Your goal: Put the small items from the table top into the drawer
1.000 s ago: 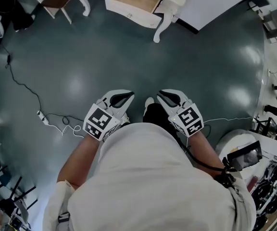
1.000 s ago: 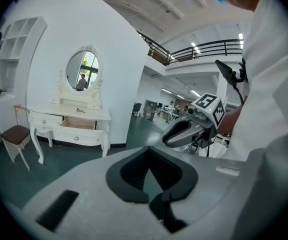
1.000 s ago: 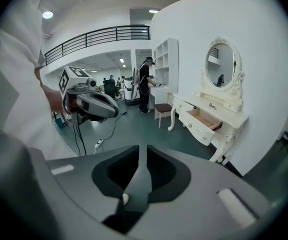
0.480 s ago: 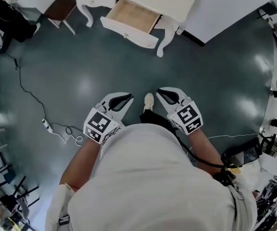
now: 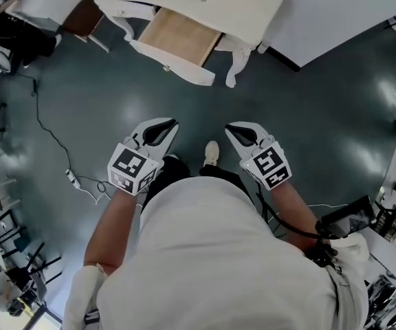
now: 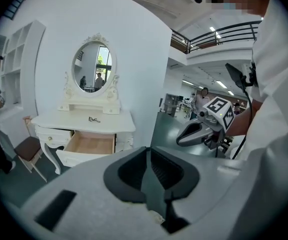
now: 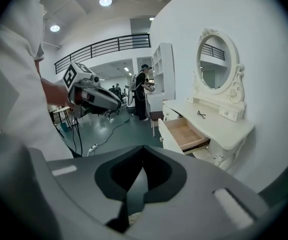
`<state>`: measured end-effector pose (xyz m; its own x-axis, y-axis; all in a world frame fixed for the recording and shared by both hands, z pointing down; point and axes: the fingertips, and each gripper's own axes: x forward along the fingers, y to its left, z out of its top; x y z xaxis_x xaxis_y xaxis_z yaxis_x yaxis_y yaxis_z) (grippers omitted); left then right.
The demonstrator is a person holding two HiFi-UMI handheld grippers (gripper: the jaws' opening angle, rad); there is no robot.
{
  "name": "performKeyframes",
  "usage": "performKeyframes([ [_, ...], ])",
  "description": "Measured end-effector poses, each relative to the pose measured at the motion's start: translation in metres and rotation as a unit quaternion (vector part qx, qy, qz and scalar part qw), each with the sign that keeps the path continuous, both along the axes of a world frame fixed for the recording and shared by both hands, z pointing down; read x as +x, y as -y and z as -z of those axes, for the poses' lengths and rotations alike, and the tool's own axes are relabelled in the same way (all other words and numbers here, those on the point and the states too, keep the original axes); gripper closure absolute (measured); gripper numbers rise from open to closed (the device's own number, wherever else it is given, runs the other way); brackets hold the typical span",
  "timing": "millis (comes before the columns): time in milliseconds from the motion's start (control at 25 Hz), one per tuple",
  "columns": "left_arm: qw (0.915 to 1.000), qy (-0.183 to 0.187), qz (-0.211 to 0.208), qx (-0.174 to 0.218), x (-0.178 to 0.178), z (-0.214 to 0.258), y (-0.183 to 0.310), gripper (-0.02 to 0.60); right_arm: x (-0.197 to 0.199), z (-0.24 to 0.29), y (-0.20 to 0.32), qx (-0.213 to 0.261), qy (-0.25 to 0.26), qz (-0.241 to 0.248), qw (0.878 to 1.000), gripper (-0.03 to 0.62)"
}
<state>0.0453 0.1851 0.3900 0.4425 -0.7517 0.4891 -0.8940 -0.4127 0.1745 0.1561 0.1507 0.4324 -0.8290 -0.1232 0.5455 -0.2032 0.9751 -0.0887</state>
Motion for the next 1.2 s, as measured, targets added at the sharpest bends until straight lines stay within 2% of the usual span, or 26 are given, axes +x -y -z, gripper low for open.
performKeyframes([
  [160,1.0000,0.005,0.003,-0.004,-0.016,-0.006,0.048,0.551,-0.007,-0.007,0.034,-0.013,0.007,-0.007,1.000,0.591],
  [360,0.9998,0.015,-0.013,0.003,-0.044,-0.011,0.112,0.546,-0.014,-0.014,0.074,-0.014,-0.010,-0.024,1.000,0.591],
  [520,0.9991,0.020,-0.036,0.008,-0.081,-0.022,0.174,0.540,-0.031,-0.019,0.119,-0.005,-0.023,-0.059,0.998,0.588],
  [680,0.9978,0.026,-0.061,0.002,-0.131,-0.036,0.249,0.528,-0.066,-0.024,0.178,-0.008,-0.034,-0.093,0.995,0.589],
  [1040,0.9860,0.076,-0.148,-0.009,-0.236,-0.086,0.403,0.486,-0.159,-0.047,0.258,-0.032,-0.057,-0.157,0.985,0.589],
  [1200,0.9776,0.103,-0.183,-0.009,-0.260,-0.105,0.454,0.477,-0.173,-0.049,0.274,-0.033,-0.066,-0.190,0.979,0.589],
])
